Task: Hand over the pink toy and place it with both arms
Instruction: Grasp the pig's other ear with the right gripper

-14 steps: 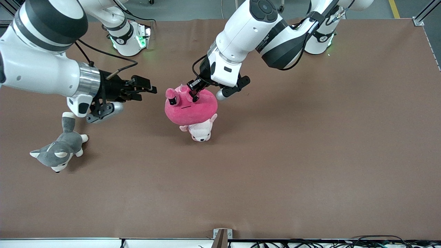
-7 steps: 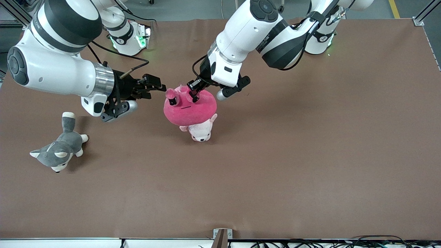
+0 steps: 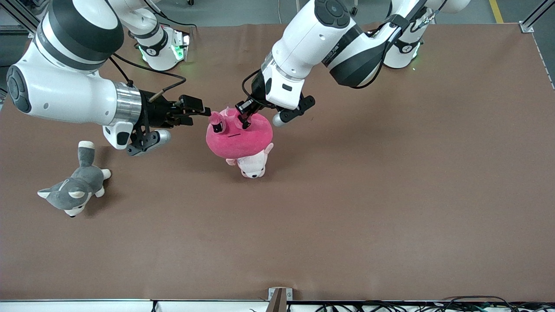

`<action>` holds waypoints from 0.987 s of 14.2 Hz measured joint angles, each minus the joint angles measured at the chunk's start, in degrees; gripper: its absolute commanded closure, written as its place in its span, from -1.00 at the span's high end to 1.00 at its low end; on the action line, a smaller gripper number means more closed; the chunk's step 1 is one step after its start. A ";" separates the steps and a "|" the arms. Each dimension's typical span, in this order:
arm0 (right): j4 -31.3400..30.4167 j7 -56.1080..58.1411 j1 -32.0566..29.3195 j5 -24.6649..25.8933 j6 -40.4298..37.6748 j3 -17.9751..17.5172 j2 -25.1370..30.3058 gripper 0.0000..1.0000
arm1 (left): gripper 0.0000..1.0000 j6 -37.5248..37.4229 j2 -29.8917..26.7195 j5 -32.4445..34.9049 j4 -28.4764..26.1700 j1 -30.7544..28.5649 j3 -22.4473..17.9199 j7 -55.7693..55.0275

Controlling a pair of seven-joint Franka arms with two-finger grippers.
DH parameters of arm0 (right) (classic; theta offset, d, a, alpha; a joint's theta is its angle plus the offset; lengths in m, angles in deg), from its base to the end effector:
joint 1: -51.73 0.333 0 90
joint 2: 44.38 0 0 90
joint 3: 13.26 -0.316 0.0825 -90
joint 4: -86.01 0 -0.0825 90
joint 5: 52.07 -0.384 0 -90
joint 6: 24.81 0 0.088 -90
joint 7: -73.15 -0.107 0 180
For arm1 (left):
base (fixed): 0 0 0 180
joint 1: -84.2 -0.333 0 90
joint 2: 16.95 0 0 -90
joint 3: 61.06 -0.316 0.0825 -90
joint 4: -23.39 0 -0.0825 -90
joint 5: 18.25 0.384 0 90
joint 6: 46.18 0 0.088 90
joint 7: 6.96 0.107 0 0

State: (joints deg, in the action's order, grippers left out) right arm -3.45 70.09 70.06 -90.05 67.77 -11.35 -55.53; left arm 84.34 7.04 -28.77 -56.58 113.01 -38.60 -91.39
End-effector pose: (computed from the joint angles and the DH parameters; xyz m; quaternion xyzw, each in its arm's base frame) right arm 0.5675 0.2351 0.5403 -0.9422 -0.0728 0.1194 0.3044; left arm 0.4871 -0.5275 0.5383 0.8945 0.3439 -0.0512 0.2811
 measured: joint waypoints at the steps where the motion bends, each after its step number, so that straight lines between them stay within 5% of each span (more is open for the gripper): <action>1: 0.00 0.00 0.04 -0.07 0.00 -0.06 -0.10 0.51 | -0.99 0.00 0.00 0.00 0.00 0.00 0.00 0.00; 14: 0.35 0.00 1.56 -4.30 4.00 -0.39 -2.62 0.47 | -0.99 0.00 0.02 0.00 0.00 0.00 0.00 0.00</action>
State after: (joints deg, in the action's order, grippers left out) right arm -3.10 70.10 71.62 -94.35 71.77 -11.74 -58.15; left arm 84.34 7.05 -28.77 -56.57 113.01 -38.60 -91.39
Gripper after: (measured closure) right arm 0.247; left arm 0.907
